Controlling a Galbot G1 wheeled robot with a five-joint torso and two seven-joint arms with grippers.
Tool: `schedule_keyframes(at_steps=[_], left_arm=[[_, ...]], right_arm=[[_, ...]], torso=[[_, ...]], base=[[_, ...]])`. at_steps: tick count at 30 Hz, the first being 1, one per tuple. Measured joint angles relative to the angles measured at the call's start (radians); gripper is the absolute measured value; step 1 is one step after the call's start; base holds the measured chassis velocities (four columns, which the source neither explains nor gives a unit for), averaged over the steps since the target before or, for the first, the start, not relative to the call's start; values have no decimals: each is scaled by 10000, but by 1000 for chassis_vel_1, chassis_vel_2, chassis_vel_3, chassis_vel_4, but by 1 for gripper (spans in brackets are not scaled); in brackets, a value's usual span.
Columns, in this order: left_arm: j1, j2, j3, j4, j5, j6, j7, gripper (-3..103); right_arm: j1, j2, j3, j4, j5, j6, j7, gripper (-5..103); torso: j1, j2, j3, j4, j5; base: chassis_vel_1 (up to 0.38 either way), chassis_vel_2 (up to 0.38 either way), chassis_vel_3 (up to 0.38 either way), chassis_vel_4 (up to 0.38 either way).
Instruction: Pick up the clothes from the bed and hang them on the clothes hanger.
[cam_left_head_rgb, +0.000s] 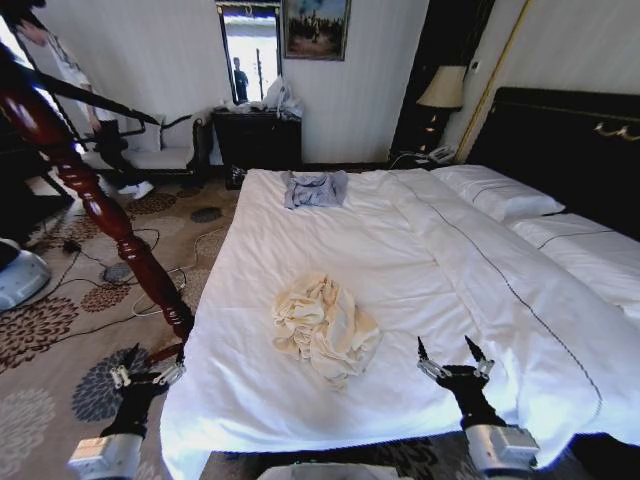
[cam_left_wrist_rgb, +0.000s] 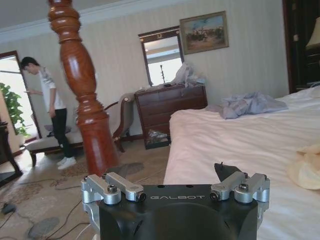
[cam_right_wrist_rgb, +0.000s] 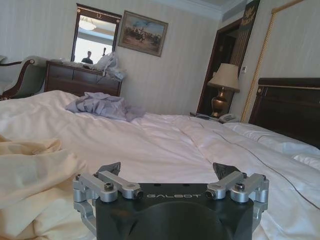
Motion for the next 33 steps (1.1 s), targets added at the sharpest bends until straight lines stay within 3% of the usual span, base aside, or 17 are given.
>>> schedule_keyframes(at_steps=[7,8,9,11,12,13,15,17,20,21,24,25,28,29,30,33], left_arm=[[-395,668,551,-155,-133,589,-285,99],[-510,983,827,-307,-618,1065,-456,99],[-510,983,827,-307,-618,1065,-456,99],[-768,1412,1207,-497,-1415,1777,-806,99],[-1206,1938,1677,-695,-2291,2445,-1280,99],[-1206,1938,1677,-695,-2291,2445,-1280,99],[-1720,2550,2146,-900,-3166,2957,-1727,99],[-1776,2865,2239,-1136,-3790,3155,-1907,99],[-1906,3233,2317,-1141,-4364,3180,-1898,99],[-2255,3675,2457,-901,-4658,3023,-1640,99],[-2836,4139,2732,-538,-4913,2847,-1392,99],[-3563,4493,3168,-175,-5331,2810,-1303,99],[-4487,4612,3714,198,-5855,2837,-1346,99],[-5335,4533,4303,514,-6583,2960,-1529,99],[-5335,4533,4303,514,-6583,2960,-1529,99],[-6625,4169,5390,974,-7935,3112,-1812,98]], right_arm=[[69,12,-6,-35,-10,-1,46,100],[72,-9,24,-34,-5,-13,64,100],[72,-9,24,-34,-5,-13,64,100],[66,-76,85,-34,20,-29,81,100],[64,-137,161,-33,43,-45,97,100],[64,-137,161,-33,43,-45,97,100],[160,-244,200,-49,119,-133,122,100],[468,-540,35,-191,355,-396,164,100],[483,-679,-51,-310,488,-467,180,100],[403,-705,-42,-377,525,-454,192,100],[392,-700,60,-407,543,-443,218,100],[491,-686,171,-384,614,-523,252,100],[617,-685,290,-308,716,-674,277,100],[705,-694,429,-249,838,-853,304,100],[705,-694,429,-249,838,-853,304,100],[698,-736,658,-232,952,-968,337,100]], torso=[[1,0,1,1,0],[1,0,1,3,1],[1,0,1,3,1],[0,0,0,3,0],[0,0,0,1,-1],[0,0,0,1,-1],[1,0,0,-9,-2],[2,-2,1,-2,1],[1,-2,2,15,4],[0,-1,1,5,1],[1,0,1,-3,0],[1,-1,1,-4,-2],[1,-1,2,1,-1],[2,-2,2,0,0],[2,-2,2,0,0],[2,-2,1,-1,0]], base=[[0,0,0,0],[0,0,0,0],[0,0,0,0],[0,0,0,0],[0,0,0,0],[0,0,0,0],[0,0,0,0],[0,0,0,0],[0,0,0,0],[0,0,0,0],[0,0,0,0],[0,0,0,0],[0,0,0,0],[0,0,0,0],[0,0,0,0],[0,0,0,0]])
